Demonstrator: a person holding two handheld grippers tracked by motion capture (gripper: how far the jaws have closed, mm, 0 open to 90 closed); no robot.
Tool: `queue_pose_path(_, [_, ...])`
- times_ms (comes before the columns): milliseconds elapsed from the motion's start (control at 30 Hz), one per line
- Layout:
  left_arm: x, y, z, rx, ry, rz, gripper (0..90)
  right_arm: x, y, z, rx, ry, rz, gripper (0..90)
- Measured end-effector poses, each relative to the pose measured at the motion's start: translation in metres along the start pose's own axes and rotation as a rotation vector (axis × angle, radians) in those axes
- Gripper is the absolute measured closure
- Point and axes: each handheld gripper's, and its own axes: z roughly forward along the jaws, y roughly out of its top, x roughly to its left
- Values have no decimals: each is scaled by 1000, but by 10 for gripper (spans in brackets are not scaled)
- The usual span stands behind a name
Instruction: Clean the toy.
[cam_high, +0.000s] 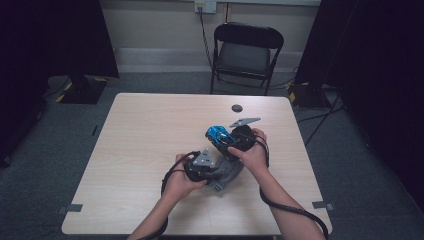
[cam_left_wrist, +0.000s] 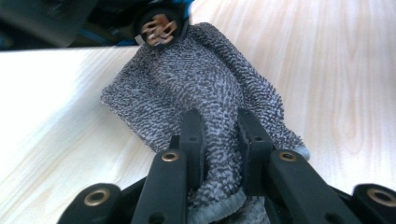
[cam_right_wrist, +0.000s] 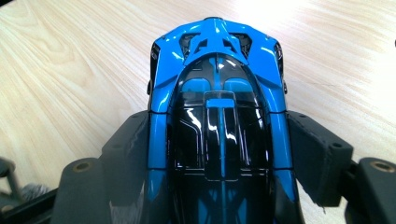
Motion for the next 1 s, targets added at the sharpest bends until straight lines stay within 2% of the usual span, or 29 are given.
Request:
queue_pose_path(200, [9,-9,-11,-2,34,-32,751,-3,-2,-5,1,4,-6,282])
queue_pose_path(567, [35,-18,-41,-15,139,-79,750,-1,-7,-10,-6,33,-23,282])
queue_pose_path(667, [44,-20,-48,-19,177,-104,749,0,-9,-12,-5,38,-33,282])
queue_pose_path(800, [55,-23,-54,-21,220,-133,750,1,-10,-15,-10,46,-41,282])
queue_pose_path(867, [60,-23,-56,-23,247,-130,749,3,-11,-16,-10,50,-44,282])
queue_pose_path(1000, [63,-22,-55,-24,258,-136,750,7,-13,-18,-12,66,-52,282])
